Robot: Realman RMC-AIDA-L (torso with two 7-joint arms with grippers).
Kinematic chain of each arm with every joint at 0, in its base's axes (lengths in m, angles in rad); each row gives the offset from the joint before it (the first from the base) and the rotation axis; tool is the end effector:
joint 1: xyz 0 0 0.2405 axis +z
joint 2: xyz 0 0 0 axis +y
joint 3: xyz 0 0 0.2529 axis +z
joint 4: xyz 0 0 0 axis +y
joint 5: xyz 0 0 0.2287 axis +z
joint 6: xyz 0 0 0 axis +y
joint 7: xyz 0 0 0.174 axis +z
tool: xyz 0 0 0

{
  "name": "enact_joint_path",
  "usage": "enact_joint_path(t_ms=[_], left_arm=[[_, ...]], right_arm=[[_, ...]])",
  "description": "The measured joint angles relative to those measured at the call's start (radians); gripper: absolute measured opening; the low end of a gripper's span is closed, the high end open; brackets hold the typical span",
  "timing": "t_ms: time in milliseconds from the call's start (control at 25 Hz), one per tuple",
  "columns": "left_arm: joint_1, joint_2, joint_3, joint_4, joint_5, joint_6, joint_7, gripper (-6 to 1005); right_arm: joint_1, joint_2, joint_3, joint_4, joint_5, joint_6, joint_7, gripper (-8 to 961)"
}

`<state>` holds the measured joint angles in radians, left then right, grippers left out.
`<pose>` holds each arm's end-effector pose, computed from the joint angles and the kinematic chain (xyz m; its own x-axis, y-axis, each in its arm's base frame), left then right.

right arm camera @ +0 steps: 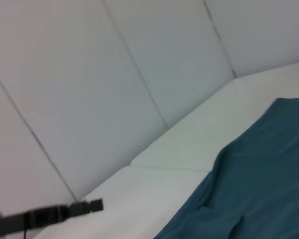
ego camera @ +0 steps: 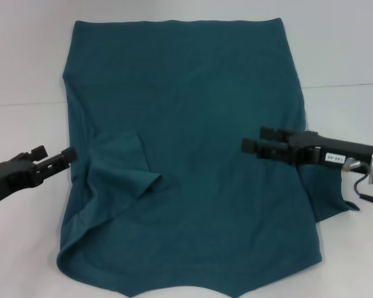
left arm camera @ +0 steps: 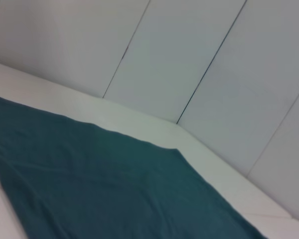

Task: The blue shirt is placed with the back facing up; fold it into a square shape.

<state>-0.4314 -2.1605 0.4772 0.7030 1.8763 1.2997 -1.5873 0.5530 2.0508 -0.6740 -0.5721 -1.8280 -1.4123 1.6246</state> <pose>-0.3134 0.3712 0.0069 0.4462 0.4581 0.7688 0.8529 -0.4779 -0.2102 0.2602 0.3880 -0.0080 0.5405 -0.5100 -0.6692 -0.7286 -0.6814 -0.0692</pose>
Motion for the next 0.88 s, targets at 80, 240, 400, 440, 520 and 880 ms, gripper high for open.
enact_joint_path(t_ms=[80, 240, 400, 440, 520, 880], left_arm=[[0.004, 0.000, 0.000, -0.001, 0.003, -0.004, 0.010, 952], [0.015, -0.001, 0.000, -0.003, 0.004, 0.000, 0.053, 951], [0.025, -0.001, 0.007, 0.000, 0.009, 0.014, 0.065, 950], [0.029, -0.001, 0.007, 0.000, 0.011, 0.022, 0.071, 949], [0.033, -0.001, 0.008, 0.001, 0.012, 0.048, 0.088, 949], [0.053, 0.002, 0.000, 0.003, 0.028, 0.119, 0.112, 947]], right_arm=[[0.001, -0.014, -0.004, -0.008, -0.002, 0.007, 0.058, 940], [-0.003, -0.049, -0.006, -0.010, -0.003, 0.018, 0.185, 940], [-0.022, -0.091, -0.005, -0.012, -0.012, 0.015, 0.289, 940], [-0.027, -0.100, -0.004, -0.012, -0.021, 0.015, 0.310, 940], [-0.037, -0.118, -0.001, -0.014, -0.057, 0.019, 0.354, 940], [-0.075, -0.165, 0.040, -0.036, -0.208, 0.033, 0.512, 941]])
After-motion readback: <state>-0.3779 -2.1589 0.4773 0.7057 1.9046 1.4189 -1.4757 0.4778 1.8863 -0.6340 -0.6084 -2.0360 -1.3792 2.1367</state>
